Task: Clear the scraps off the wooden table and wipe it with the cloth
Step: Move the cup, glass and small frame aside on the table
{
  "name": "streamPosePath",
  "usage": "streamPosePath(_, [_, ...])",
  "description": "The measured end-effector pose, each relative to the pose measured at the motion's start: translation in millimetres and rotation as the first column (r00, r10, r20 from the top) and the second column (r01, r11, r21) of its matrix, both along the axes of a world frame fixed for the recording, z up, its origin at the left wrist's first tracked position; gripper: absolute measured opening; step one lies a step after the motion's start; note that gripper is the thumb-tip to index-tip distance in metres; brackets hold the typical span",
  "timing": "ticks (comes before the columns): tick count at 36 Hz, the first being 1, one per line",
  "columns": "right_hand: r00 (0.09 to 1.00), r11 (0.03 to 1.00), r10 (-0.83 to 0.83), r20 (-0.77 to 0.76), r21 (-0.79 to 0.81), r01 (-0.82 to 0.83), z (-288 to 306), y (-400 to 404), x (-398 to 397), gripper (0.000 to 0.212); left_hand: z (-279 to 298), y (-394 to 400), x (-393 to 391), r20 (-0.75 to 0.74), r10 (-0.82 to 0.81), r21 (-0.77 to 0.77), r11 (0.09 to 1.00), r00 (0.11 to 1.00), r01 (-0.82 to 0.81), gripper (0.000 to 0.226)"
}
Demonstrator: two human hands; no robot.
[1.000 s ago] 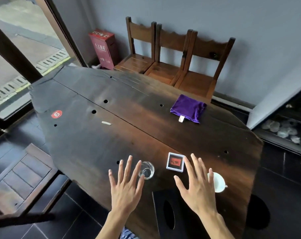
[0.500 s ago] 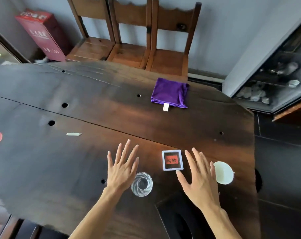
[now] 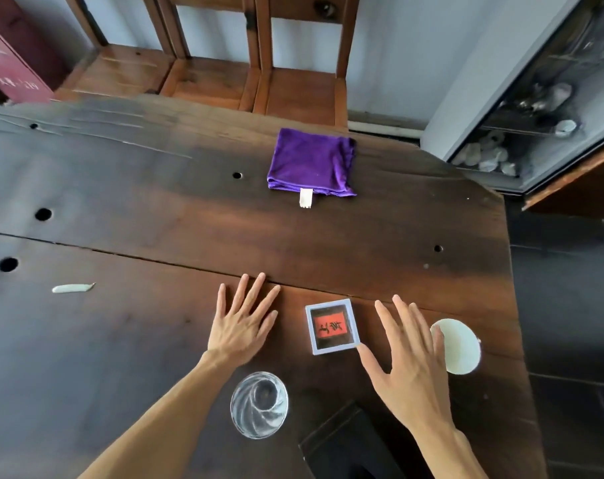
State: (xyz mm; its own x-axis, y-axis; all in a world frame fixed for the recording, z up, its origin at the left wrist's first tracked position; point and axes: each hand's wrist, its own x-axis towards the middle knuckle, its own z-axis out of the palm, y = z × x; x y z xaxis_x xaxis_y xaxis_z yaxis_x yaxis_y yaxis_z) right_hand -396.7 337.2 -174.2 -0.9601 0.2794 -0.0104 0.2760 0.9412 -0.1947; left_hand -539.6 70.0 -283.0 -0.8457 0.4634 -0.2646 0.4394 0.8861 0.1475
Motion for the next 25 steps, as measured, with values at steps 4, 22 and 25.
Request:
streamPosePath(4, [1.0,1.0,-0.022,0.021,0.006,0.022,-3,4,-4,0.074,-12,-2,4,-0.046,0.009,0.022,1.0,0.999,-0.008,0.056])
streamPosePath(22, [0.976,0.982,-0.186,0.114,0.002,0.187,-3,73,4,0.09,-29,-4,6,-0.155,0.028,0.028,0.999,0.988,-0.024,0.057])
streamPosePath(25, [0.966,0.969,-0.235,0.108,-0.048,0.241,-4,87,14,0.094,-28,-4,6,-0.151,0.027,0.025,0.999,0.988,-0.024,0.057])
